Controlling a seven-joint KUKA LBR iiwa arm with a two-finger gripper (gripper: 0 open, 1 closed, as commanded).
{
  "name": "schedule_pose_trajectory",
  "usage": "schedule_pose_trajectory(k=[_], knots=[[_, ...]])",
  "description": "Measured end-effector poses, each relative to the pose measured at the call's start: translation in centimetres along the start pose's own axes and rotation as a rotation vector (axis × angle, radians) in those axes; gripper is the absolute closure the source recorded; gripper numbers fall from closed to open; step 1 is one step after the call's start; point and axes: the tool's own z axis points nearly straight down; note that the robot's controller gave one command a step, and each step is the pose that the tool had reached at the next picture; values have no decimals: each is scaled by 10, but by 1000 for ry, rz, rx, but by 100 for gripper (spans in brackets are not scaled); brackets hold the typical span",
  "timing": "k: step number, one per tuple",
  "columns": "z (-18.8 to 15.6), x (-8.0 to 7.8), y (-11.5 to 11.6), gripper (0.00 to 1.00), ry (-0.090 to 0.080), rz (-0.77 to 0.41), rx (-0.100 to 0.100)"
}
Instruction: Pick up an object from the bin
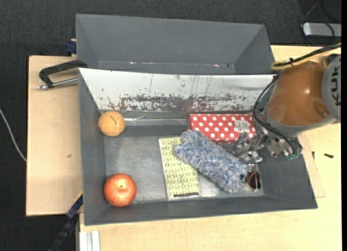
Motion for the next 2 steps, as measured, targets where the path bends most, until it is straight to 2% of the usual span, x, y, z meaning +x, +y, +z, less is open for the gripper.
schedule_pose_trajectory(k=[1,2], knots=[[-13,29,-17,100,-15,-93,13],[-71,15,0,100,-14,-77,9]])
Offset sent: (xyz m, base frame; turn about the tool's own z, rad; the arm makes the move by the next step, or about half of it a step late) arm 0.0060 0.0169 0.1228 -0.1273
